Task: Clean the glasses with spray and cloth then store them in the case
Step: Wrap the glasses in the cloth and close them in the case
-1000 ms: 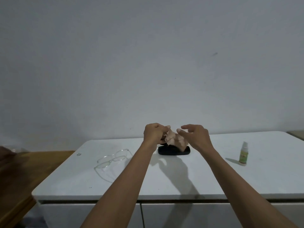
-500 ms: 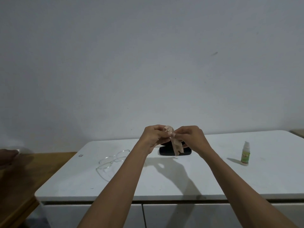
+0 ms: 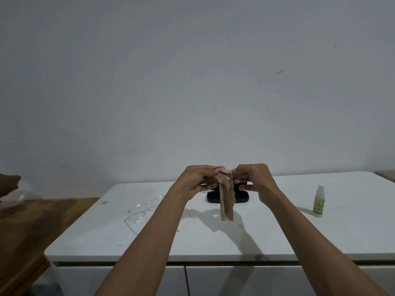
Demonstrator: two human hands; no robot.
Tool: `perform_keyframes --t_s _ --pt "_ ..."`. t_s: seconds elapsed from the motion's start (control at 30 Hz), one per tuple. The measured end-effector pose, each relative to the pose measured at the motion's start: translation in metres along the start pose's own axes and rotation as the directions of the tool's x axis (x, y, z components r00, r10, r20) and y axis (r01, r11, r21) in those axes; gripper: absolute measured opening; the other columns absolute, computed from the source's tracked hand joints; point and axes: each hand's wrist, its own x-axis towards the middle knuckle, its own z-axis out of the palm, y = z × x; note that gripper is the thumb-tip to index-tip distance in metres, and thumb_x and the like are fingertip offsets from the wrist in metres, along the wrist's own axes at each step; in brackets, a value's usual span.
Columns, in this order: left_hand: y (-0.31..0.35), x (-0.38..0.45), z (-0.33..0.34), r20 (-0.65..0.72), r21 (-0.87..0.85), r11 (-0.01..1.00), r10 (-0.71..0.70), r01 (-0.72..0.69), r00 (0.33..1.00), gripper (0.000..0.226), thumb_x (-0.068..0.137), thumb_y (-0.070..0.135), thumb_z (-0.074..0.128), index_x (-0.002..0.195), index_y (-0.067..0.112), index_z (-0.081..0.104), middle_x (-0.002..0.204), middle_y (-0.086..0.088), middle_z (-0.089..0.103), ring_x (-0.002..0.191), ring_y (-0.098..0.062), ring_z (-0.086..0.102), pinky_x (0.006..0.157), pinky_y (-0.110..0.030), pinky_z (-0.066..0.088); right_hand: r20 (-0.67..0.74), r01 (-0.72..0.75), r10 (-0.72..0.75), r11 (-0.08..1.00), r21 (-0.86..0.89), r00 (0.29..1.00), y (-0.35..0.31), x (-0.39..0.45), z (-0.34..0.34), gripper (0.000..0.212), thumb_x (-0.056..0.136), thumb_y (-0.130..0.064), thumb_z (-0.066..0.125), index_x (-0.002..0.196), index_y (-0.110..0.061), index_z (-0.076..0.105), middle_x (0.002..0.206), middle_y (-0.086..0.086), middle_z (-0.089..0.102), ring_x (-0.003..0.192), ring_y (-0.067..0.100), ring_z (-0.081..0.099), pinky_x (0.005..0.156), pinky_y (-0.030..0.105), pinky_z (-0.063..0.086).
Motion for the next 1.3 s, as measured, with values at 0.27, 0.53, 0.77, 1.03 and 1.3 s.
perform_keyframes --t_s 0.27,0.53,0.77,1.03,1.3 --pt "0.004 -0.001 -0.005 -0.08 0.132 0.991 0.029 -0.018 0.996 0.021 0.083 0.0 0.072 0.104 0.001 0.076 0.09 -0.012 0.075 0.082 -0.024 0.073 0.084 -0.037 0.062 -0.057 0.026 -0.023 0.998 0.051 0.998 0.005 0.008 0.005 0.008 0.082 -0.008 0.056 0.079 -0.003 0.061 0.063 0.011 0.058 0.063 0.027 0.053 0.06 0.033 0.051" --pt "0.008 0.002 -0.01 -0.15 0.34 0.936 0.153 -0.094 0.977 0.021 0.083 0.0 0.057 0.088 0.0 0.077 0.08 -0.008 0.072 0.073 -0.019 0.067 0.076 -0.035 0.063 0.285 0.04 -0.015 0.996 -0.08 0.958 0.008 0.004 0.0 0.035 0.097 -0.033 0.064 0.098 0.002 0.072 0.09 0.013 0.071 0.082 0.031 0.067 0.073 0.037 0.056" --pt "0.002 0.002 -0.025 -0.135 0.375 0.918 0.188 -0.125 0.973 0.014 0.087 0.01 0.071 0.091 -0.002 0.076 0.097 -0.015 0.075 0.079 -0.016 0.068 0.067 -0.027 0.059 0.345 0.083 -0.035 0.988 -0.127 0.938 0.004 -0.002 -0.005 0.022 0.089 -0.019 0.077 0.092 0.002 0.074 0.081 0.011 0.066 0.073 0.023 0.064 0.074 0.035 0.056" --pt "0.004 -0.001 -0.037 -0.068 0.326 0.936 0.161 -0.131 0.985 0.025 0.08 0.013 0.083 0.092 -0.006 0.073 0.081 -0.011 0.072 0.073 -0.02 0.068 0.079 -0.035 0.062 0.139 0.132 -0.11 0.979 -0.154 0.984 0.007 0.005 -0.007 0.019 0.092 -0.026 0.074 0.084 -0.008 0.076 0.069 -0.001 0.068 0.069 0.016 0.062 0.072 0.033 0.052" --pt "-0.005 0.009 -0.041 -0.163 0.36 0.923 0.209 -0.139 0.964 0.014 0.081 0.008 0.08 0.093 0.001 0.076 0.081 -0.005 0.074 0.072 -0.018 0.068 0.077 -0.036 0.059 0.004 0.129 -0.131 0.967 -0.22 0.991 0.014 0.024 -0.012 0.007 0.083 -0.017 0.081 0.083 -0.011 0.077 0.09 0.009 0.077 0.081 0.018 0.064 0.069 0.033 0.051"
